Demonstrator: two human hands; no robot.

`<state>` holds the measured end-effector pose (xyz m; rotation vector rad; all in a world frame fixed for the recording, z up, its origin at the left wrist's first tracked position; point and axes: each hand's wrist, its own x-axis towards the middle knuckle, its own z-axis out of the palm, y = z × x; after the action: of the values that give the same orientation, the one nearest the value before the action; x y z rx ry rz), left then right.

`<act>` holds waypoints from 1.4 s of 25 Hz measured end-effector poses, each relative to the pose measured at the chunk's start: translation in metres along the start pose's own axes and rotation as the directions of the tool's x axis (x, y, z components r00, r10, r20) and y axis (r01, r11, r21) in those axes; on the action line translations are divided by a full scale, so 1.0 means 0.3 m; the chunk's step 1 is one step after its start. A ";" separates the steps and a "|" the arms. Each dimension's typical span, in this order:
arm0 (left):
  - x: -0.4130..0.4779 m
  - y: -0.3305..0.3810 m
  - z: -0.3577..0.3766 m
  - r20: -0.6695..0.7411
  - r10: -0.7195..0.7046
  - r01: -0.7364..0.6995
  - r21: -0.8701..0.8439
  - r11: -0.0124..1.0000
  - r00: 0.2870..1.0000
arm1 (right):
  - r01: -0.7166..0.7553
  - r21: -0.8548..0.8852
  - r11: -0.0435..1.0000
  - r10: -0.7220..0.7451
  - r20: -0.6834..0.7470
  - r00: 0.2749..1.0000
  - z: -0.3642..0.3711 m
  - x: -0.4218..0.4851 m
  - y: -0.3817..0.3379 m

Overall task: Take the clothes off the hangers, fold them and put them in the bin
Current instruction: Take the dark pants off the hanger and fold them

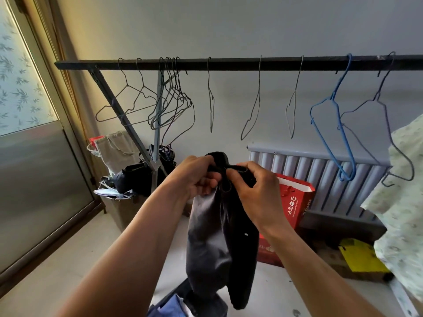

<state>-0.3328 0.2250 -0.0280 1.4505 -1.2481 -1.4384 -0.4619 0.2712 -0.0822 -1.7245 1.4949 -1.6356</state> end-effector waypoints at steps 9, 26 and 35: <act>-0.033 0.014 -0.053 0.118 0.167 -0.102 -0.426 0.899 0.979 | -0.137 0.131 0.982 0.131 0.051 0.990 0.024 0.017 0.001; 0.036 -0.165 -0.158 0.209 0.365 -0.352 -0.099 0.931 0.907 | -0.316 0.478 0.820 0.289 0.130 0.948 -0.090 0.182 -0.023; 0.016 -0.117 -0.134 0.071 0.380 -0.317 -0.422 0.850 0.922 | -0.564 0.535 0.630 0.218 0.575 0.789 -0.146 0.102 0.078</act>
<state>-0.2887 0.2244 -0.0585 0.7996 -1.1469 -1.4616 -0.5170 0.2545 -0.0725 -1.1137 0.7895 -1.1813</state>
